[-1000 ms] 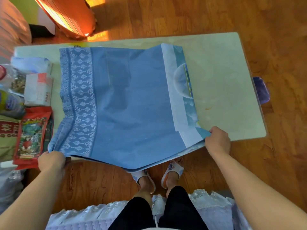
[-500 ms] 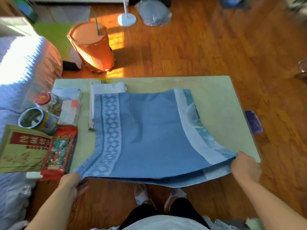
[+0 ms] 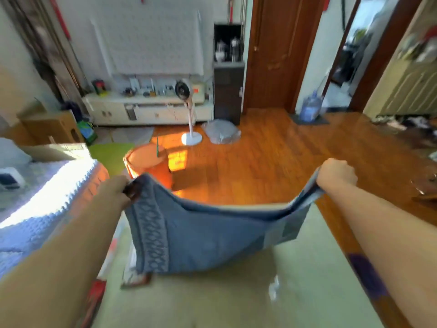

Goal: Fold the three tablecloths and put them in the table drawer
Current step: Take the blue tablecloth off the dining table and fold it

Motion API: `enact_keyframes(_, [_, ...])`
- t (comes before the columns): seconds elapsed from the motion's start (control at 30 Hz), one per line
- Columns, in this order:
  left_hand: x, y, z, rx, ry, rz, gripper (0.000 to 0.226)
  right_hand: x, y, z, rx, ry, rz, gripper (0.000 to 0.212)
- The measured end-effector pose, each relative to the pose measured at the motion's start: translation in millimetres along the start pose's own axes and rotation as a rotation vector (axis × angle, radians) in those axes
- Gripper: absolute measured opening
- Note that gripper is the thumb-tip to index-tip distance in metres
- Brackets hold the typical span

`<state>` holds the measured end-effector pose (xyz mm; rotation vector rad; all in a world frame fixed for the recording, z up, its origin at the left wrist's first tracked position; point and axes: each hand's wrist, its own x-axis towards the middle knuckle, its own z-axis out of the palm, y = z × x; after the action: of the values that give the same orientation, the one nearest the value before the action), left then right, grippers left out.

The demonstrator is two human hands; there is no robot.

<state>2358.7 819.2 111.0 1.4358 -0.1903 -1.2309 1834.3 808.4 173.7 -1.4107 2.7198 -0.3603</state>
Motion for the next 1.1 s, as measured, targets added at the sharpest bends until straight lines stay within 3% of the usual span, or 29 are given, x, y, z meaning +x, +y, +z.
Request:
enact_keyframes(0.13, [-46.7,121.0,101.0,-0.204,-0.095,0.279,0.045,100.2,-25.4,-106.8,0.372,0.063,0.142,0.046])
enact_keyframes(0.23, [-86.6,166.8,162.1,-0.459,-0.077,0.449,0.035,157.5,-30.2,-169.9,0.702,0.141,0.077,0.039])
enact_keyframes(0.33, [-108.2,184.0,204.0,-0.526,-0.178,0.602,0.032,199.6,-24.2,-208.3,1.003,0.272,0.108,0.035])
enact_keyframes(0.47, [-124.1,152.6,219.5,-0.584,-0.213,0.606,0.031,211.0,9.9,-204.9,1.087,0.404,0.020,0.034])
enact_keyframes(0.6, [-101.9,35.7,174.1,-0.520,-0.110,0.496,0.028,166.6,91.9,-108.3,0.934,0.358,-0.082,0.050])
enact_keyframes(0.7, [-92.4,-75.1,122.6,-0.223,-0.063,0.305,0.020,115.3,177.8,-1.6,0.803,0.277,-0.140,0.060])
enact_keyframes(0.83, [-79.6,-229.0,52.6,0.314,0.132,0.038,0.026,46.9,272.1,118.4,0.636,0.030,0.143,0.061])
enact_keyframes(1.0, [-27.4,-414.3,-12.2,0.803,0.240,-0.226,0.019,-10.0,358.0,311.0,0.472,-0.297,0.555,0.035])
enact_keyframes(1.1, [-2.2,-490.9,-49.2,0.980,0.308,-0.237,0.022,-34.2,386.2,405.1,0.509,-0.260,0.760,0.031])
